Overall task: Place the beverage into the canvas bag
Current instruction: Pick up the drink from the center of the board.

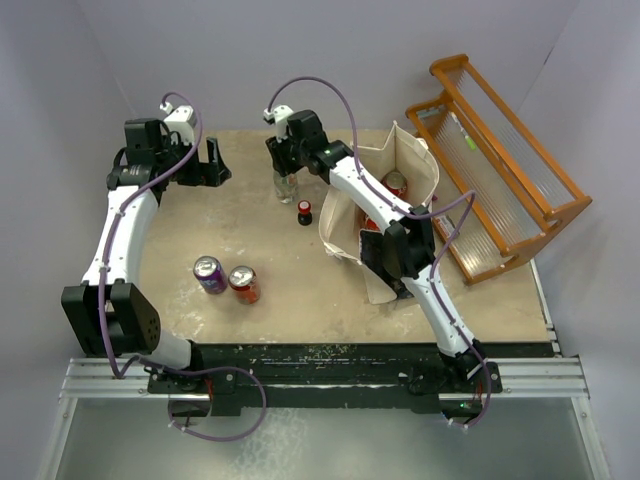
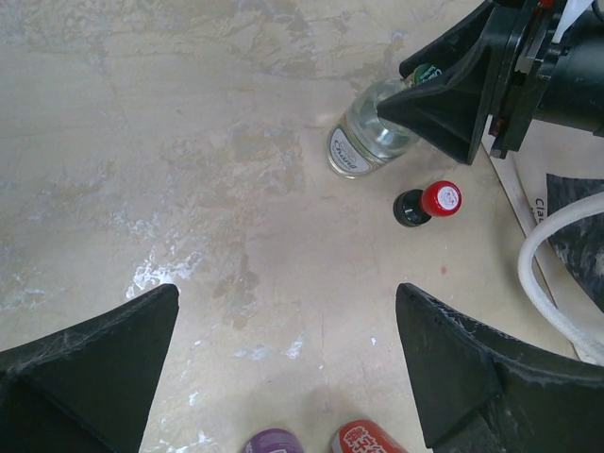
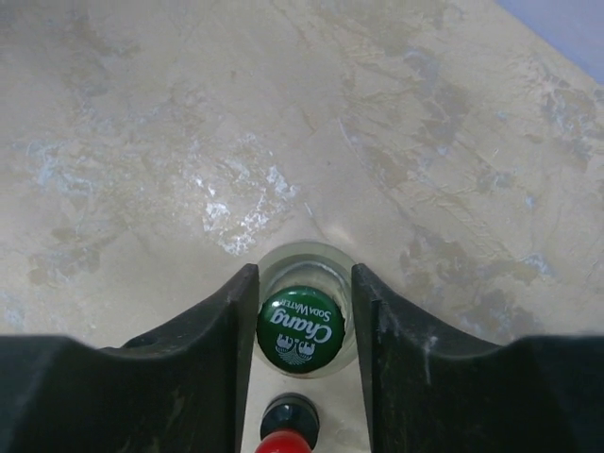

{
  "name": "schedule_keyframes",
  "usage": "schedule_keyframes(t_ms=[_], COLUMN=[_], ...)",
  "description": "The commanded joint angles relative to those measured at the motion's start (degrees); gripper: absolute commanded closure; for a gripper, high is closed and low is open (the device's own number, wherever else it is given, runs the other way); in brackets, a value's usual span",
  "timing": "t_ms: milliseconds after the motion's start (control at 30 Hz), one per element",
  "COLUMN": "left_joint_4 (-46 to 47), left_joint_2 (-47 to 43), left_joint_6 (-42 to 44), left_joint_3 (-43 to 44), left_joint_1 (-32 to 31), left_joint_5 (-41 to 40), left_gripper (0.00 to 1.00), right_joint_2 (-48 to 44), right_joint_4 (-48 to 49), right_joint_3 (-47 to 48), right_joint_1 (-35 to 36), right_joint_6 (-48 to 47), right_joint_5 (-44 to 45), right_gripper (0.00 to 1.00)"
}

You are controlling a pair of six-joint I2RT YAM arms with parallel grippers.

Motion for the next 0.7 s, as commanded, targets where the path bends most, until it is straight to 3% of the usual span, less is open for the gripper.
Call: schedule_keyframes(t_ms=[0, 200, 667], left_joint_4=[1.98, 2.68, 11.37], left_joint_2=[0.02, 0.8, 5.15], left_joint_6=[0.36, 0.28, -3.66], left_joint_3=[2.52, 2.5, -0.74], left_joint_1=[0.58, 0.56, -2.24], left_joint_5=[1.25, 3.1, 12.81], left_gripper=[0.01, 0.01, 0.02], right_joint_2=[-2.66, -4.48, -19.69], right_joint_4=[3.28, 5.99, 10.38], right_joint_3=[1.7, 2.01, 0.87], right_joint_1=[-0.09, -0.07, -0.08], right_joint_6=[-0.08, -1.94, -6.4], right_joint_5=[0.17, 1.99, 3.29], right_gripper=[0.61, 1.0, 1.0])
